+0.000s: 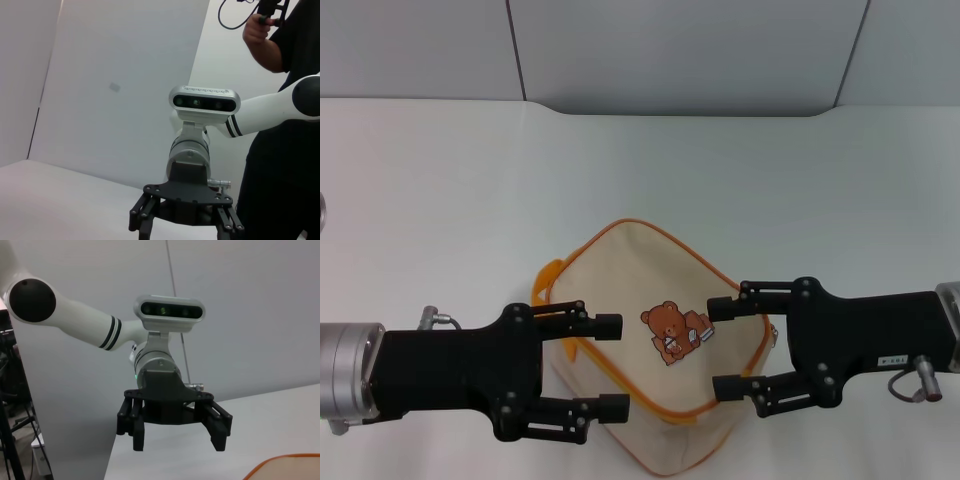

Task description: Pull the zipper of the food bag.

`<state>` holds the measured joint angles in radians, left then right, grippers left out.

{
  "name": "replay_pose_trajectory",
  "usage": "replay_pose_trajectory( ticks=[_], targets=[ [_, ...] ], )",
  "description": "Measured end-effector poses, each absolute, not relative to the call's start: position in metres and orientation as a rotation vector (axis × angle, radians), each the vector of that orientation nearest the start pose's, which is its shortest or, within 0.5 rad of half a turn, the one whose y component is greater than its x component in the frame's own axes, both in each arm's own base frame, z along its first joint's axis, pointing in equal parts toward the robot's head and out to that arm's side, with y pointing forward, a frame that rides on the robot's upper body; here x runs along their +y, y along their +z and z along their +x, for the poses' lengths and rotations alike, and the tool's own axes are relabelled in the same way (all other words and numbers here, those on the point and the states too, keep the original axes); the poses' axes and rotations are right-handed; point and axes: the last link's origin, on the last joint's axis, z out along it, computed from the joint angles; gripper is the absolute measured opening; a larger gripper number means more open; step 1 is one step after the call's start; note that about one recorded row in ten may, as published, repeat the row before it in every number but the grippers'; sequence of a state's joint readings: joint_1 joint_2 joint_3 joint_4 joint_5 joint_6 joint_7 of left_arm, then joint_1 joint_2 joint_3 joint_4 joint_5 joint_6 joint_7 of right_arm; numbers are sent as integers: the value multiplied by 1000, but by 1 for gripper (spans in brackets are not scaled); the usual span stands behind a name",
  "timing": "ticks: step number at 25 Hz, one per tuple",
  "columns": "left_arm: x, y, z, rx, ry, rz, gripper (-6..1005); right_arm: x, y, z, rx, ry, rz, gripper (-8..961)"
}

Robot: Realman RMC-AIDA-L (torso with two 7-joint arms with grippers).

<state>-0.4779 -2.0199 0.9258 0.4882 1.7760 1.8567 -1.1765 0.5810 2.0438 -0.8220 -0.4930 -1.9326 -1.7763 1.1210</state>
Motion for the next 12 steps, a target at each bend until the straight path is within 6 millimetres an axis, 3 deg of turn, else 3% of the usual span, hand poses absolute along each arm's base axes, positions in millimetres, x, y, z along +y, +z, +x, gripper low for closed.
replay_pose_trajectory(
  ticks=[3,12],
  targets=[
    [269,-9,-249,-399,-1072,-2981,832,298,-20,234,243,914,-3010,804],
    [270,-9,-249,-392,-1075,-2975,822,297,-20,234,243,920,-3015,804]
  ],
)
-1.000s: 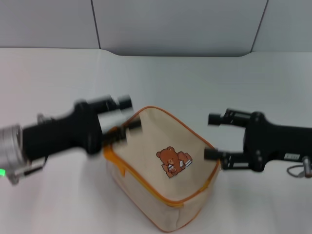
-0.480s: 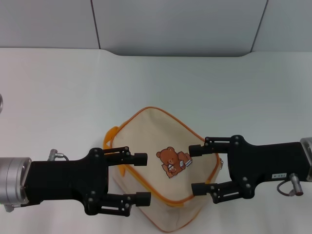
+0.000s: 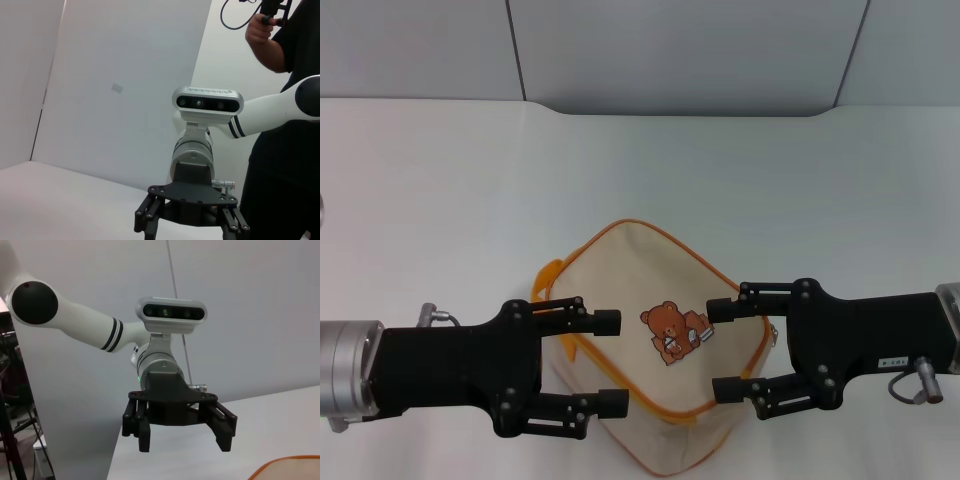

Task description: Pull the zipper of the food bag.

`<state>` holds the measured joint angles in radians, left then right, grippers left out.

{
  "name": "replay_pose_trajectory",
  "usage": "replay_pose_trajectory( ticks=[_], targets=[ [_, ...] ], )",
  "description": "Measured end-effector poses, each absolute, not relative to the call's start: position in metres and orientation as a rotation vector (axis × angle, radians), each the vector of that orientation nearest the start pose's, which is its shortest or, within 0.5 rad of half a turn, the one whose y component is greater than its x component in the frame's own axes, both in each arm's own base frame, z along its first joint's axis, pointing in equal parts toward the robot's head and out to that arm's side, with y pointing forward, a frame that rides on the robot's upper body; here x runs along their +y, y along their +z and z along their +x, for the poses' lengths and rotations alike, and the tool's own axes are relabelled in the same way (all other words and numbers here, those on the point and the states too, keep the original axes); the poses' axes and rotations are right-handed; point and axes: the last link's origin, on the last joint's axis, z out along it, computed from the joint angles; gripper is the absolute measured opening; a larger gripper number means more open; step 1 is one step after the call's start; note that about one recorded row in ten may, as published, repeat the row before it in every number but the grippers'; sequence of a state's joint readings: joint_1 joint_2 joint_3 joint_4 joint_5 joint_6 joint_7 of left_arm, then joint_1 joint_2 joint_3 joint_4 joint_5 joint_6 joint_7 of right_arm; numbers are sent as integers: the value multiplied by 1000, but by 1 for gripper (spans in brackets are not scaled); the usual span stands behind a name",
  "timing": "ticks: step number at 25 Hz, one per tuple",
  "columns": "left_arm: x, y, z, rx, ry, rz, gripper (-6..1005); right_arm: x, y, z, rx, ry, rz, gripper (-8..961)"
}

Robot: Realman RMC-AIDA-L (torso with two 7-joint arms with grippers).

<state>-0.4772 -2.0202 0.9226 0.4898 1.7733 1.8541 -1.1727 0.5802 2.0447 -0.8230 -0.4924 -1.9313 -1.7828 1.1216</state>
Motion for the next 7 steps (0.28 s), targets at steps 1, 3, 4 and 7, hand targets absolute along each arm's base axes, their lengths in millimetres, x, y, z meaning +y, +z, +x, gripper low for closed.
replay_pose_trajectory(
  ticks=[1,3,4,7],
  targets=[
    [271,-8,-248,-389,-1077,-2970,822,296,-20,234,243,920,-3015,804],
    [271,-8,-248,-388,-1079,-2967,822,296,-20,234,244,921,-3015,804],
    [271,-8,-248,-387,-1080,-2965,822,296,-20,234,244,921,-3015,804],
    [271,-7,-248,-385,-1080,-2965,822,296,-20,234,243,924,-3017,804]
  ],
)
